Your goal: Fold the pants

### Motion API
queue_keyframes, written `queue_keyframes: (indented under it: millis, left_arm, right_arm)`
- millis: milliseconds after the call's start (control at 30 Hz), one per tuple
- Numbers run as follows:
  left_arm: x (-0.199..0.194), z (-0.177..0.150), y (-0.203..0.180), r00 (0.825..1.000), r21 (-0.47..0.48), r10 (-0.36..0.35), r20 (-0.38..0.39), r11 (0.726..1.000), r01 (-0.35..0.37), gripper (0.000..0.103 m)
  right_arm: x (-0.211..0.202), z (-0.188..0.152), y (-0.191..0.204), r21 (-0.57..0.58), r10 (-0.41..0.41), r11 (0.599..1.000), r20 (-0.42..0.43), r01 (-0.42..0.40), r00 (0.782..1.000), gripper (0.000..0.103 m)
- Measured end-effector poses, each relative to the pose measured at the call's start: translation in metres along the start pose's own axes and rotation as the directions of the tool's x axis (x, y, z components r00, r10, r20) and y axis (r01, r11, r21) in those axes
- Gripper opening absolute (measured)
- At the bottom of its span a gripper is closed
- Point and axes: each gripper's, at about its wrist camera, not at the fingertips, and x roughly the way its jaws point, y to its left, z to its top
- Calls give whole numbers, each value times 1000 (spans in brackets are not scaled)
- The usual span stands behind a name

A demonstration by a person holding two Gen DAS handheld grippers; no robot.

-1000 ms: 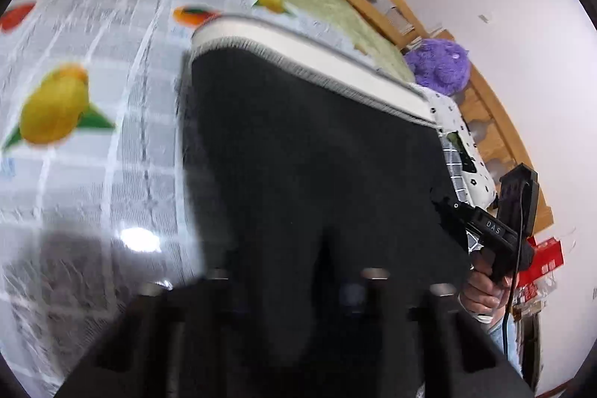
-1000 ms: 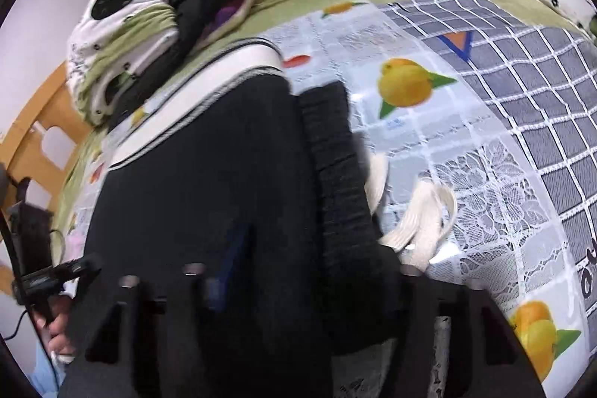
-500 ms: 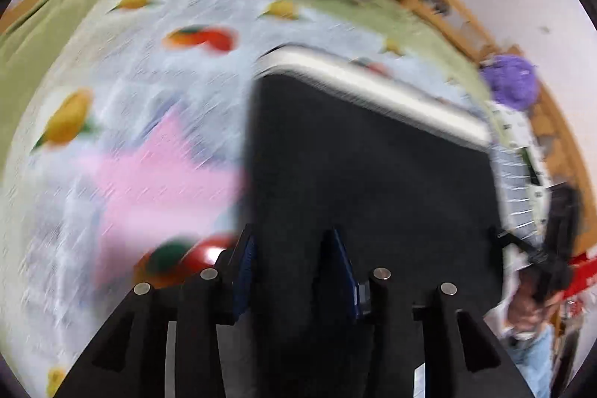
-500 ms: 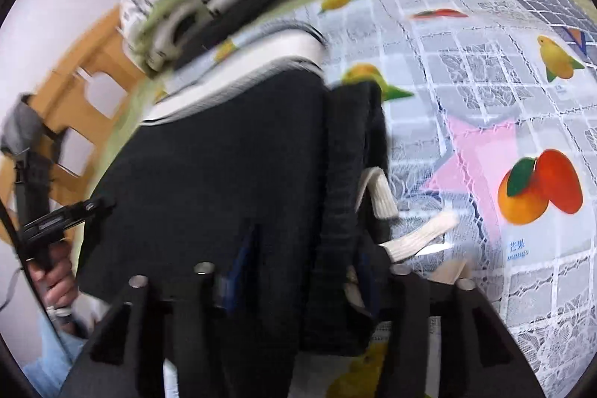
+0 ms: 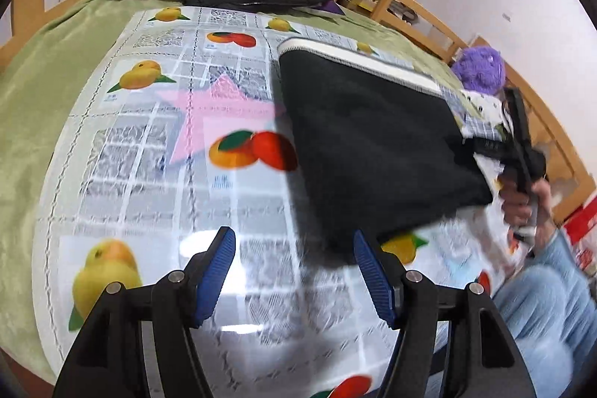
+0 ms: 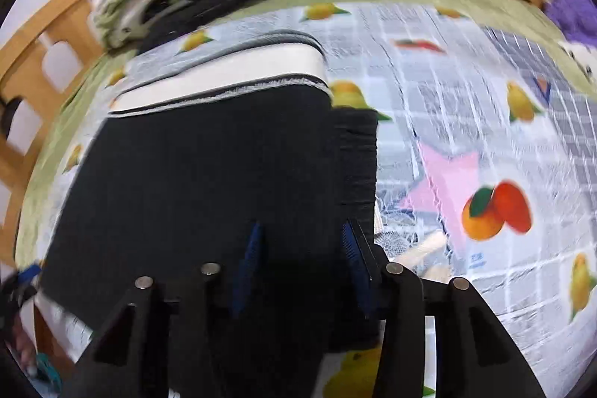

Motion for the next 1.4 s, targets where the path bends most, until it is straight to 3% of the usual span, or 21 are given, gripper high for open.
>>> queue_keyframes:
  millis: [100, 200, 300, 333, 400, 500, 533, 567, 633, 733, 800, 933, 1100, 1200, 1333, 1400]
  left_arm:
    - [5, -10, -10, 1000, 37, -22, -18, 999, 23, 62]
    - [13, -10, -28, 998, 85, -51, -27, 995, 53, 62]
    - [25, -5, -45, 999, 142, 43, -10, 989, -41, 62]
    - [32, -3, -49, 997, 154, 80, -16, 985, -77, 59]
    - [46, 0, -56, 992, 166, 113, -51, 981, -103, 39]
    - [52, 0, -60, 991, 164, 128, -50, 979, -118, 26]
    - [50, 0, -61, 991, 158, 130, -35, 980, -123, 23]
    - [47, 1, -60, 992, 148, 124, -20, 982, -120, 18]
    - [37, 1, -59, 995, 126, 102, 7, 987, -102, 17]
    - [28, -1, -61, 999, 122, 48, 23, 991, -50, 17]
    - [32, -3, -66, 999, 126, 45, 13, 991, -46, 17]
    - [49, -7, -74, 995, 137, 101, -3, 986, -99, 20]
    - [49, -6, -68, 995, 89, 95, 2, 992, -95, 18]
    - [37, -8, -61, 989, 40, 118, 89, 992, -122, 12]
    - [44, -17, -58, 989, 56, 140, 47, 988, -143, 12]
    - [40, -20, -55, 993, 43, 118, 27, 992, -119, 15]
  right_arm:
    - [-7, -3, 6, -46, -25, 999, -11, 24, 1000, 44]
    - [-19, -9, -3, 0, 27, 1000, -2, -27, 1000, 44]
    - [-18, -15, -10, 26, 53, 998, -2, -53, 999, 44]
    - [-17, -17, -8, 23, 49, 999, 0, -49, 999, 44]
    - [-15, -16, -3, 3, 38, 999, 3, -38, 999, 46]
    - [-9, -14, 2, -28, 13, 1000, 11, -13, 1000, 49]
    - [-9, -14, 3, -32, 4, 999, 22, -4, 1000, 43]
    - [-11, -13, 3, -38, 18, 999, 31, -17, 999, 24]
    - [-26, -11, -1, -23, 93, 996, 66, -92, 994, 9]
    - [-61, -13, -17, 25, 188, 980, 197, -197, 962, 8]
    - [-66, -15, -28, 52, 164, 982, 220, -179, 962, 8]
    - [-11, -19, -60, 175, 159, 970, 62, -168, 985, 13]
    - [-21, -25, -56, 123, 122, 983, 91, -133, 988, 17]
    - [-22, -28, -47, 76, 80, 993, 93, -87, 992, 17]
    - [-22, -28, -49, 87, 81, 992, 87, -88, 993, 17]
    - [-21, -29, -53, 101, 87, 990, 81, -95, 993, 19]
